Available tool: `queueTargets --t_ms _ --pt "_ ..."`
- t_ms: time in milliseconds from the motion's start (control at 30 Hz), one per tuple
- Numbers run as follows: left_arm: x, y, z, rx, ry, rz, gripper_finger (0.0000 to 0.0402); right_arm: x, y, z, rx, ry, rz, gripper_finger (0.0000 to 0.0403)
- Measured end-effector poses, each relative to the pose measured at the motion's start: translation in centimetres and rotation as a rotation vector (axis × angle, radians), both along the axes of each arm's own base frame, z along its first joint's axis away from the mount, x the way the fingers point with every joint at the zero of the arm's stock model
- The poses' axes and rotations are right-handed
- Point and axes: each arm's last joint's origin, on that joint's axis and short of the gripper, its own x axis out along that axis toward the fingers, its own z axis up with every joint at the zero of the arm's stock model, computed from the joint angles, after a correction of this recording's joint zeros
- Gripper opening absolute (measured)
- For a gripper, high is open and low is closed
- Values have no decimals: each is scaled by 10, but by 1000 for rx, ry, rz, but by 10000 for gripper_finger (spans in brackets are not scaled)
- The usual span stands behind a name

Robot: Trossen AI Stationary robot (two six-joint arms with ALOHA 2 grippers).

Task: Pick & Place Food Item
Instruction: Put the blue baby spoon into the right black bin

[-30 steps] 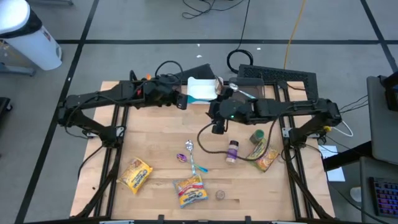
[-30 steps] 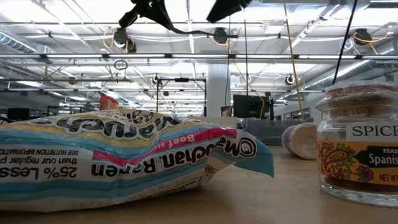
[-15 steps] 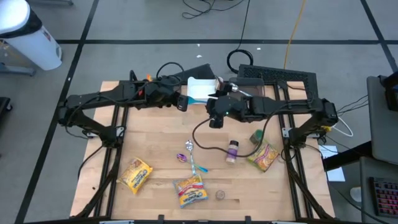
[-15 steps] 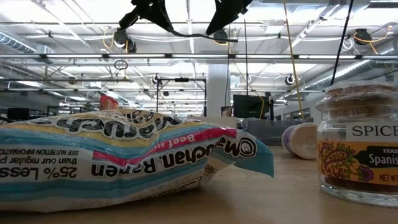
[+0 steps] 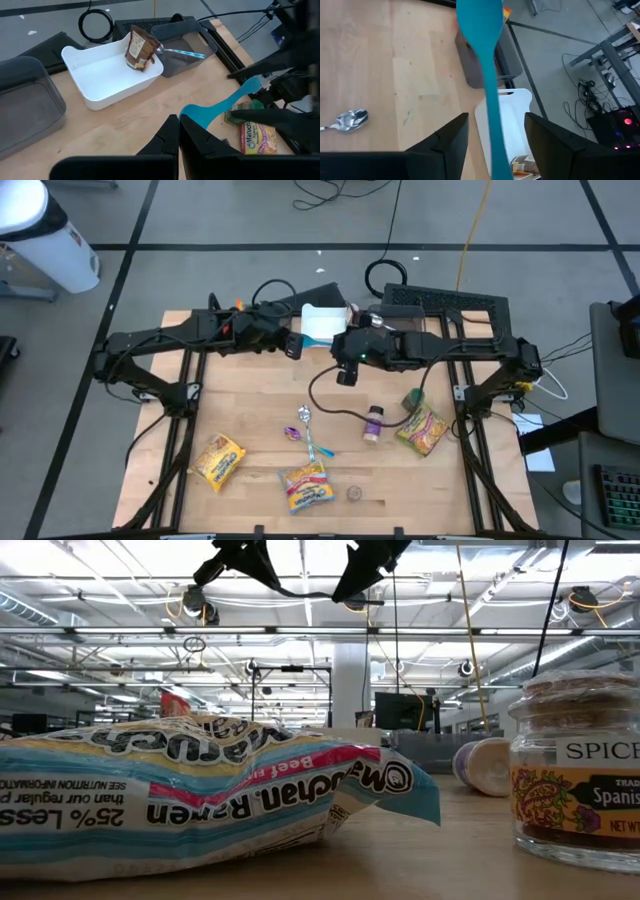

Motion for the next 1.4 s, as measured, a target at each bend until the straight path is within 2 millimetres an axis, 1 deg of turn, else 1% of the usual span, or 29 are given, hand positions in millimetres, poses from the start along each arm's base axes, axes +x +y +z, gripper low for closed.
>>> queueTargets --t_ms 133,267,467,800,1267,1400 --pt "1 0 1 0 -19 -19 1 3 0 -9 2 41 0 170" --pt "2 0 2 3 -21 -24 1 6 0 -12 13 45 -10 155" --pt "1 0 1 3 -14 -24 1 6 0 -11 18 31 -16 138" --pt "-4 0 -4 6 65 8 1 6 0 -9 17 17 -14 133" --pt "-4 0 -4 6 59 10 1 6 1 -9 19 16 -12 118" --pt "-2 1 -2 11 34 9 1 6 1 -9 19 17 -12 115"
